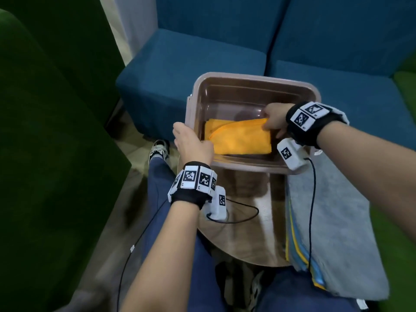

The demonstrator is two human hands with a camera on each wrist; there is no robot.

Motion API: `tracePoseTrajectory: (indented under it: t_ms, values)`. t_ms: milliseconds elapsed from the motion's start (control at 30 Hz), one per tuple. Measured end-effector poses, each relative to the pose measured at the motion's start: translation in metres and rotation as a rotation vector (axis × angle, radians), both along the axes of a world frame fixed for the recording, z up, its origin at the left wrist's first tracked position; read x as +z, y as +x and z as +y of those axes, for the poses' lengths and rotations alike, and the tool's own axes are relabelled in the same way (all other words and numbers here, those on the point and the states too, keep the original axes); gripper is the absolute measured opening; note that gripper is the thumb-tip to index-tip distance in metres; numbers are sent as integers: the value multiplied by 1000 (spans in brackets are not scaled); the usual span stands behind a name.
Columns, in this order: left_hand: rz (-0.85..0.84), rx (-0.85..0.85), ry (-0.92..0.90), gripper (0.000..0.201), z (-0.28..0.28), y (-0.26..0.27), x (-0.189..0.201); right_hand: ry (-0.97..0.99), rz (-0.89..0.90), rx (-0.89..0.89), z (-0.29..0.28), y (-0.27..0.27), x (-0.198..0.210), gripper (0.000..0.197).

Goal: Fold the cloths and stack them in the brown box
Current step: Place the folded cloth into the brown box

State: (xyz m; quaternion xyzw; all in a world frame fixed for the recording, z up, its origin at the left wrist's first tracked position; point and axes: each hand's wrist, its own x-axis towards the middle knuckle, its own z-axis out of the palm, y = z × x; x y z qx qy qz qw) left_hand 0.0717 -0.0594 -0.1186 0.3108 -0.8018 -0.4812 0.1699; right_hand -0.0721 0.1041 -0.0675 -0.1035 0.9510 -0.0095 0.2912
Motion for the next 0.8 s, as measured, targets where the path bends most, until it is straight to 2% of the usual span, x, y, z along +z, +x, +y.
tracePoseTrajectory:
  t_ms: [33, 100, 167, 200, 267, 367, 433, 500, 567, 600, 700, 800]
  values:
    - [5, 0, -5, 40, 1, 2, -1, 40, -35, 31, 2, -4, -6, 32]
    - [16, 2, -21, 41, 2, 5, -3, 198, -46, 123, 6, -11, -15, 8]
    - [27, -7, -31, 40, 4, 7, -4, 416, -56, 213, 11, -23, -32, 15]
    - [29, -14, -35, 40, 4, 9, -5, 506, -43, 265, 12, -24, -39, 7]
    - [24, -28, -47, 38, 3, 10, -6, 598, -33, 387, 11, -29, -51, 12]
    - [18, -34, -49, 38, 3, 10, -4, 584, -9, 418, 11, -45, -77, 13]
    - [19, -30, -49, 38, 3, 10, -2, 485, 16, 333, 22, -86, -125, 26]
    - [18, -32, -44, 38, 4, 11, 0, 449, 95, 301, 9, -72, -106, 53]
    - [7, -30, -27, 38, 4, 10, 0, 257, 136, 327, -15, -36, -72, 72]
    - [2, -29, -22, 38, 3, 10, 0, 206, 118, 319, -25, -20, -57, 72]
    - [-2, -28, -22, 38, 3, 11, 1, 55, 86, 292, -46, -18, -57, 56]
    - [-13, -26, -41, 37, 3, 12, 1, 32, 81, 333, -57, -16, -60, 39]
